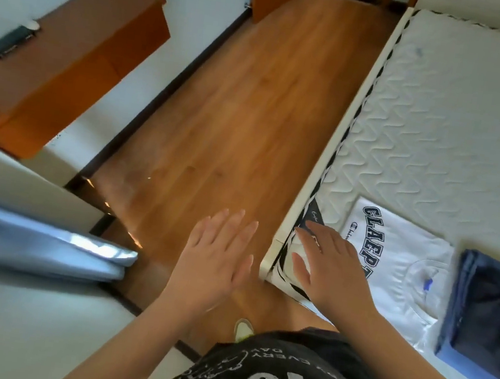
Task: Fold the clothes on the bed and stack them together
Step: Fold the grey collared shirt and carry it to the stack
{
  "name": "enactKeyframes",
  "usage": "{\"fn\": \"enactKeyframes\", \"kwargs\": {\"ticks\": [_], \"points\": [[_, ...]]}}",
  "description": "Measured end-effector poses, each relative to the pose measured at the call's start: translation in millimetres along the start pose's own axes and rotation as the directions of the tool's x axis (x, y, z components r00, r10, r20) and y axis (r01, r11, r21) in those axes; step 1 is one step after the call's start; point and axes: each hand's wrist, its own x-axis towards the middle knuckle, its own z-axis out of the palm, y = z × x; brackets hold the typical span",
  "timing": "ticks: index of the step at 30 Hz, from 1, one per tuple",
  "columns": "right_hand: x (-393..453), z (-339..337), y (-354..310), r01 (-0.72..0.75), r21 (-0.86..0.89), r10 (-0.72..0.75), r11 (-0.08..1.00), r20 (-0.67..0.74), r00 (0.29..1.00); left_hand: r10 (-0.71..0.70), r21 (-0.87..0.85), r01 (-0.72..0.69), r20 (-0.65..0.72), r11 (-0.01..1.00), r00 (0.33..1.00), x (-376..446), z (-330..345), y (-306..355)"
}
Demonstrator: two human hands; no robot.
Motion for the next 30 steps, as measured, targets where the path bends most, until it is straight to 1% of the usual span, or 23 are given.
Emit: {"fn": "enactKeyframes", "kwargs": {"ticks": [5,8,13,17,22,27,30], "points": [[29,7,-12,0.074,0.011,-0.074,0.997,0.06,0.995,-0.121,-0.036,0.119,-0.039,0.992,0.992,2,-5,-21],[48,16,-13,0.121,0.037,-0.122,0.992,0.053,0.991,-0.168,-0.053,0.165,-0.057,0.985,0.984,7,-5,-28],[88,27,-15,0.212,0.047,-0.215,0.976,0.073,0.974,-0.261,-0.028,0.26,-0.043,0.965,0.964,18,-5,-42],[121,30,-22,0.26,0.046,-0.263,0.965,0.071,0.962,-0.315,0.011,0.316,-0.047,0.949,0.948,28,-7,-63],[162,36,-48,0.299,0.053,-0.302,0.953,0.06,0.952,-0.304,0.0,0.305,-0.093,0.952,0.948,50,-11,-105],[215,52,-88,0.285,0.012,-0.285,0.959,0.075,0.956,-0.259,-0.079,0.25,-0.137,0.965,0.956,78,-15,-169],[250,62,-121,0.261,-0.008,-0.259,0.965,0.085,0.962,-0.239,-0.077,0.229,-0.152,0.97,0.959,88,-21,-216]]}}
